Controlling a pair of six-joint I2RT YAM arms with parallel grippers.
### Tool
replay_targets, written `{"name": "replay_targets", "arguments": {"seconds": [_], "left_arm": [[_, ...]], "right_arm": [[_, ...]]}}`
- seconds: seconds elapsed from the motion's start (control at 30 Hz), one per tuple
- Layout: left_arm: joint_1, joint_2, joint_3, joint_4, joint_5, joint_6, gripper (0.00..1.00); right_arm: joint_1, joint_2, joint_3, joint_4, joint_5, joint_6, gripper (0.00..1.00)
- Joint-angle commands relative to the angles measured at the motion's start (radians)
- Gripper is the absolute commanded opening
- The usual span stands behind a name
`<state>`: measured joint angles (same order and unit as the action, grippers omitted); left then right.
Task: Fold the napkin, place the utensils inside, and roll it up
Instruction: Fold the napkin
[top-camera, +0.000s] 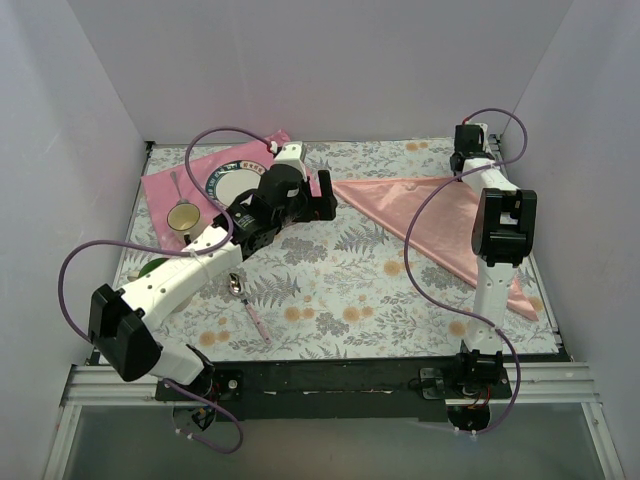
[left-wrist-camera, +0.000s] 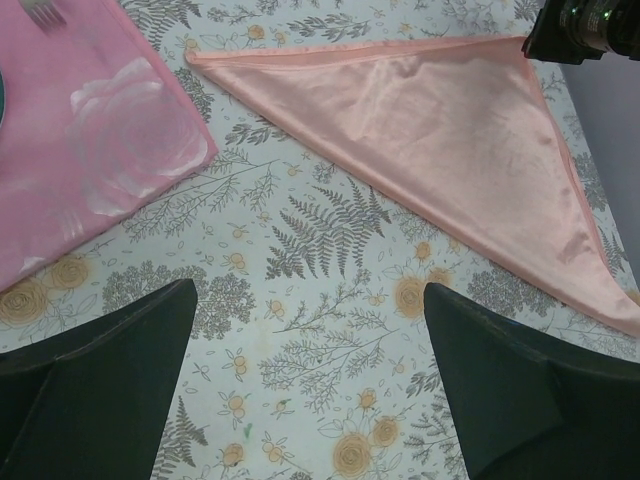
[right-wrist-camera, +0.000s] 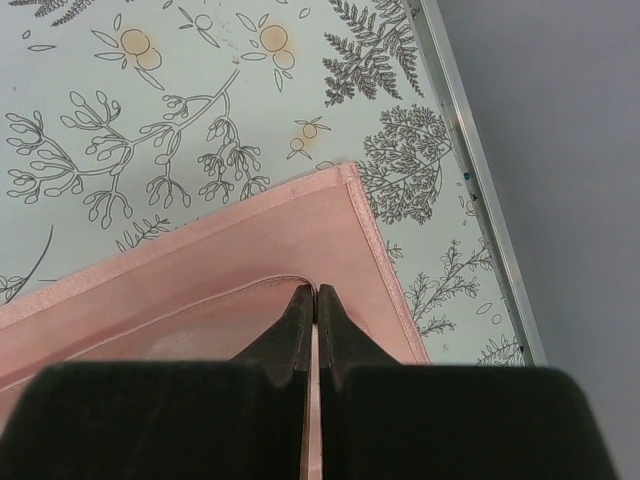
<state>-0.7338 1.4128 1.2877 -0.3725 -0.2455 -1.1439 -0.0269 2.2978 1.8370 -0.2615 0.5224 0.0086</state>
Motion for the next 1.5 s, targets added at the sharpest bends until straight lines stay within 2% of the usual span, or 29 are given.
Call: {"name": "replay_targets", "arguments": {"seconds": [0.0,1.47], "left_arm": [[0.008,0.000,0.045,-0.022,0.012,-0.017,0.98],[0.027,0.043,0.073,-0.028,0.052,-0.051,0.98]], "right_arm": [[-0.007,0.009,0.070,0.034,-0.012,0.021,0.01],[-0.031,0.101,0.209,0.024,-0.078,0.053,0.01]]}}
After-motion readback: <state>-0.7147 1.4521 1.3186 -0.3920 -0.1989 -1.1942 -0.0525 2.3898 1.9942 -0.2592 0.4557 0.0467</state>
